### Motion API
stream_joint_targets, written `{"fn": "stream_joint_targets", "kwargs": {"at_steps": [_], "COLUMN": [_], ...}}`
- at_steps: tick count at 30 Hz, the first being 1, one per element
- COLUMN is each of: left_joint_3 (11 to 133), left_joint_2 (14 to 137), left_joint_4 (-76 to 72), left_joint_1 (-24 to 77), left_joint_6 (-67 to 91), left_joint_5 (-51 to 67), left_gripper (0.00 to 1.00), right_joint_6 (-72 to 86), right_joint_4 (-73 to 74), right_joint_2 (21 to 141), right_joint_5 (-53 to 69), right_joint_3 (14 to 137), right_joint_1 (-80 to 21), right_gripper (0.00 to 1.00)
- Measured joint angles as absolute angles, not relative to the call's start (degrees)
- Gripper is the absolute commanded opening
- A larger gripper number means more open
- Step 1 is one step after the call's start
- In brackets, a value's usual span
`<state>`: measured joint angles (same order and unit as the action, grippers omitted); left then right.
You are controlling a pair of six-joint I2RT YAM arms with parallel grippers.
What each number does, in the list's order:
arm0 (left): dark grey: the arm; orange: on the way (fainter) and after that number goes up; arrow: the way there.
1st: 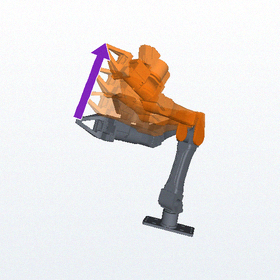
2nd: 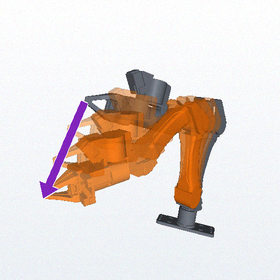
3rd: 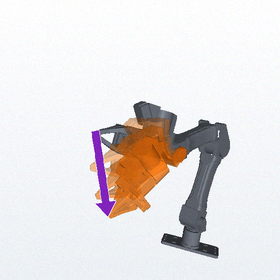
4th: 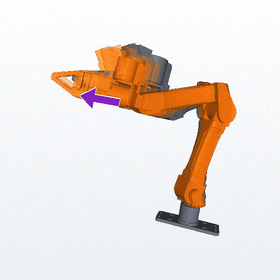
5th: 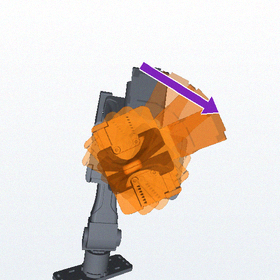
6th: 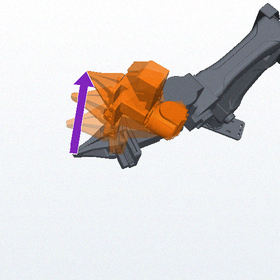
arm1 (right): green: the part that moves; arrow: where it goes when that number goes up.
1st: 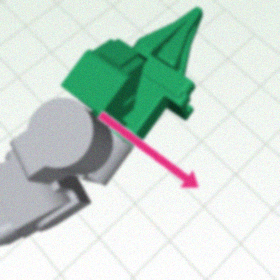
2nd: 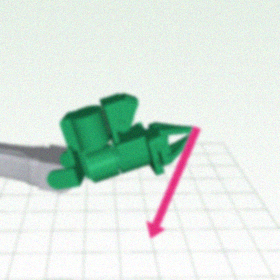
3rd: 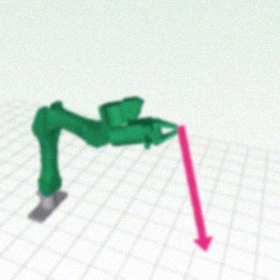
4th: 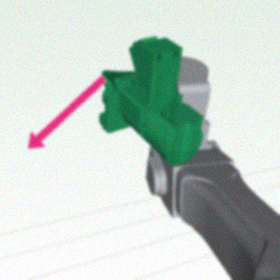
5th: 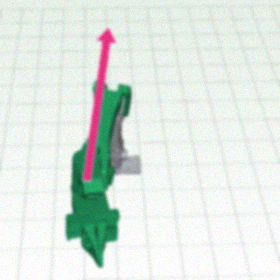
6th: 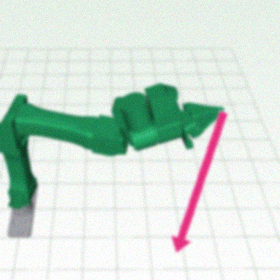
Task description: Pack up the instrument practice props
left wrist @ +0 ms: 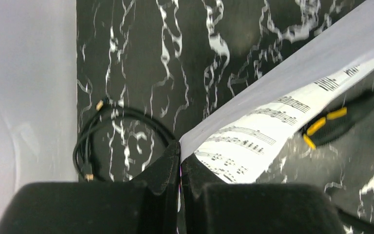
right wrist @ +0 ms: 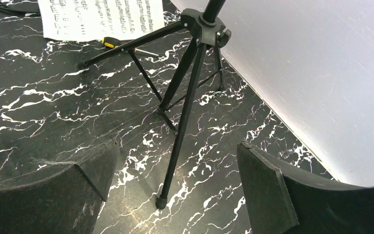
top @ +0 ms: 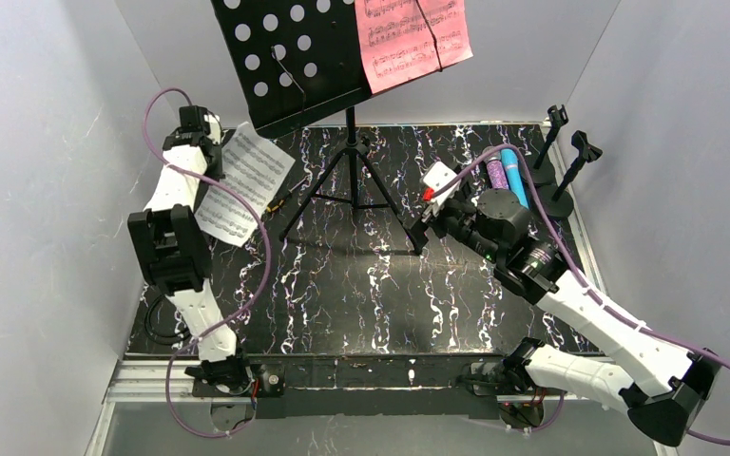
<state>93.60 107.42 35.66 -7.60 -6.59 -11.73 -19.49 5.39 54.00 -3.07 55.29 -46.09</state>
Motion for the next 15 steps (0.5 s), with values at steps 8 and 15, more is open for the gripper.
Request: {"fn": "stream_joint_targets", "kwargs": {"at_steps": [8,15], "left_joint_3": [107.5,115.8], "left_joint_2": [122.2,132.3], "left_joint_4": [33.3,32.7], "left_joint_1": [-12.2,-14.9], "left_joint_6": [-4.1,-2.8], "left_joint_5": [-5.4,-0.3], "left_gripper": [0.0,0.0], "right_joint_6": [-19.3,-17.8], "right_joint_4": [2.9,2.5], "right_joint_2": [56.4,59.8], "right_joint_5": [-5.7,-7.7], "right_joint_3": [54.5,54.5], "right_joint_1": [-46.1,-46.1], "right_gripper": [0.99,0.99]}}
